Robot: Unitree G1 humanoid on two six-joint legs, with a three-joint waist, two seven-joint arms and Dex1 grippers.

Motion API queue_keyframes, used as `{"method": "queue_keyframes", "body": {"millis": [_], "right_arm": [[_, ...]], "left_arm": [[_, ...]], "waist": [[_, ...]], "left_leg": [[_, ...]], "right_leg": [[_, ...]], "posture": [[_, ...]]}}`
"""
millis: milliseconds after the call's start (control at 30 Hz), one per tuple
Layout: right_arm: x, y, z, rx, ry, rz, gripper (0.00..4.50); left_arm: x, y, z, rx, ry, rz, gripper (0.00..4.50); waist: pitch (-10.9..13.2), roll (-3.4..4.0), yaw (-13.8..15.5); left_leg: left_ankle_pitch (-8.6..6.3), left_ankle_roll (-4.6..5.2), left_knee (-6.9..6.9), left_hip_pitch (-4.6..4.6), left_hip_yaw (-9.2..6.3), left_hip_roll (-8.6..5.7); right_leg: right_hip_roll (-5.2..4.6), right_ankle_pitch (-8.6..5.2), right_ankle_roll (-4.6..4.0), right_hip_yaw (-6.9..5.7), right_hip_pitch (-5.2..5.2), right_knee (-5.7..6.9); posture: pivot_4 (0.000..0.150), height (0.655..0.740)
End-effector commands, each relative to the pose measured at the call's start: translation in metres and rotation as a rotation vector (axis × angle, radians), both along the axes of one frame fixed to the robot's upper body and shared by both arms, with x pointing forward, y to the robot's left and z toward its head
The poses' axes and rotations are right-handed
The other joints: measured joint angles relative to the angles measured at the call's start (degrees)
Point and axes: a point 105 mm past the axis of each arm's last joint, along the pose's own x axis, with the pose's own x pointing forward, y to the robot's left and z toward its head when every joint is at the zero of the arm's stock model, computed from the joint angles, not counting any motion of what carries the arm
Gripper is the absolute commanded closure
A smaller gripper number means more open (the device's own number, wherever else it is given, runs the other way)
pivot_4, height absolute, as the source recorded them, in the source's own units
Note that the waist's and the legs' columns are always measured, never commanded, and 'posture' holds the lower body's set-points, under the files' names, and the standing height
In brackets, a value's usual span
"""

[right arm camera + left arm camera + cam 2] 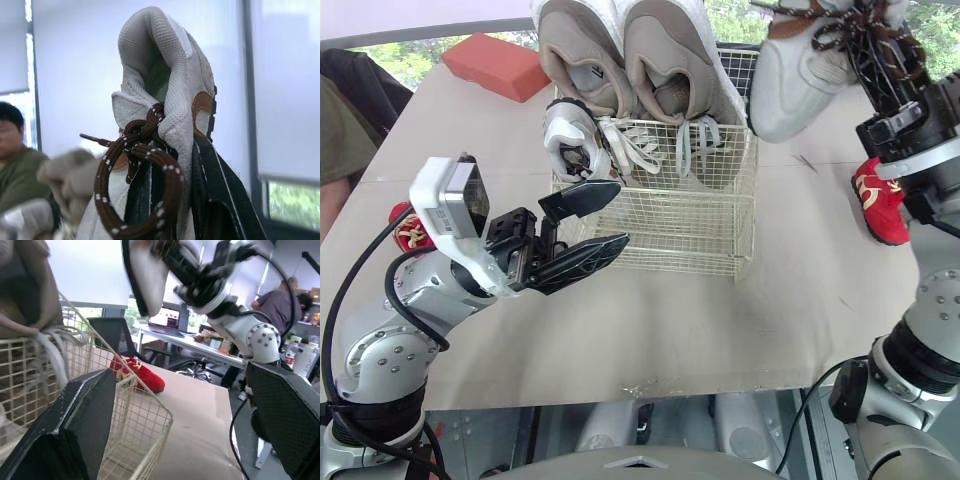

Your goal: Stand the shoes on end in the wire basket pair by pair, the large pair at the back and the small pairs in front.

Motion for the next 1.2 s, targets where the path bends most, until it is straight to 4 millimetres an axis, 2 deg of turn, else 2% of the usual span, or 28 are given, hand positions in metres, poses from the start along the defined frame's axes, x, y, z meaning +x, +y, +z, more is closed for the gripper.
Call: {"method": "queue_keyframes", "body": {"millis": [33,133,233,333,467,667,700,767,867,967,1033,1100,1200], "right_arm": [[-0.009,0.024,-0.004,-0.103,-0.151,-0.101,4.46],[-0.002,0.028,-0.017,-0.116,-0.212,-0.198,4.46],[-0.001,0.046,-0.04,-0.159,-0.257,-0.192,4.46],[0.001,0.052,-0.056,-0.157,-0.264,-0.206,4.46],[0.004,0.063,-0.079,-0.177,-0.251,-0.185,4.46],[0.024,0.069,-0.119,-0.183,-0.133,-0.175,4.46],[0.024,0.069,-0.127,-0.187,-0.112,-0.157,3.8],[0.02,0.066,-0.134,-0.171,-0.074,-0.12,2.98],[0.012,0.051,-0.14,-0.094,0.044,-0.077,1.45],[0.003,0.048,-0.143,-0.109,0.119,-0.013,0.12],[-0.002,0.049,-0.143,-0.117,0.166,0.037,0.04],[-0.015,0.05,-0.126,-0.192,0.169,0.173,0.04],[-0.032,0.059,-0.103,-0.359,0.147,0.391,0.04]], "left_arm": [[-0.006,0.005,0.005,-0.009,-0.013,-0.033,0.0],[-0.009,0.003,0.003,0.003,-0.011,-0.044,0.0],[-0.012,0.0,-0.002,0.029,-0.01,-0.03,0.0],[-0.011,0.003,-0.005,0.041,-0.006,0.008,0.0],[-0.013,0.006,-0.007,0.05,0.001,0.033,0.0],[-0.016,0.007,-0.007,0.066,0.001,0.065,0.0],[-0.016,0.007,-0.006,0.067,-0.002,0.074,0.0],[-0.015,0.008,-0.004,0.062,-0.003,0.091,0.0],[-0.015,0.011,-0.007,0.059,0.009,0.118,0.0],[-0.014,0.013,-0.008,0.043,0.021,0.147,0.0],[-0.013,0.015,-0.009,0.035,0.027,0.162,0.0],[-0.006,0.021,-0.006,-0.02,0.037,0.246,0.0],[0.008,0.042,-0.001,-0.142,0.061,0.443,0.0]], "waist": [[0.0,-0.01,0.0],[0.0,-0.02,0.0],[0.0,-0.08,0.0],[0.0,-0.07,-0.1],[0.0,-0.08,-0.1],[-0.1,-0.12,-0.1],[-0.1,-0.15,-0.1],[-0.2,-0.28,-0.1],[-0.2,-0.32,-0.1],[-0.2,-0.32,0.0],[-0.2,-0.31,0.0],[-0.1,-0.2,0.0],[-0.1,-0.2,-0.2]], "left_leg": [[0.0,-0.01,-0.01,0.0,0.0,-0.01],[0.01,-0.03,-0.01,-0.05,-0.01,0.0],[0.02,-0.04,-0.02,0.0,0.0,0.0],[0.02,-0.05,-0.05,0.03,-0.01,0.03],[0.03,-0.05,-0.05,0.08,-0.07,0.03],[0.03,-0.05,-0.05,0.16,-0.09,0.03],[0.03,-0.05,-0.05,0.16,-0.08,0.03],[0.02,-0.05,-0.05,0.24,-0.12,0.04],[-0.11,0.17,-0.1,0.65,-0.09,0.08],[-0.13,0.21,-0.11,0.81,-0.1,0.1],[-0.13,0.21,-0.09,0.83,-0.08,0.07],[-0.13,0.21,-0.08,0.83,-0.09,0.05],[-0.13,0.22,-0.04,0.83,0.01,0.07]], "right_leg": [[-0.01,0.0,0.0,0.0,0.0,-0.01],[-0.04,0.0,0.01,-0.02,-0.02,-0.04],[-0.03,0.0,0.0,0.0,-0.02,-0.02],[-0.01,0.0,0.0,0.02,-0.04,0.03],[-0.02,0.0,0.0,0.07,-0.04,0.07],[-0.02,0.01,-0.01,0.13,-0.03,0.1],[-0.02,0.01,-0.01,0.13,-0.03,0.11],[-0.02,0.01,-0.01,0.13,0.04,0.11],[-0.03,0.0,-0.01,0.21,0.41,0.11],[-0.06,-0.01,-0.02,0.23,0.6,0.1],[-0.05,0.0,-0.02,0.25,0.61,0.1],[-0.04,0.0,-0.02,0.26,0.61,0.11],[-0.08,0.0,-0.01,0.4,0.6,0.11]], "posture": [[0.15,0.74],[0.15,0.74],[0.15,0.74],[0.15,0.74],[0.15,0.74],[0.15,0.74],[0.15,0.74],[0.15,0.74],[0.15,0.74],[0.15,0.74],[0.15,0.74],[0.15,0.74],[0.15,0.74]]}}
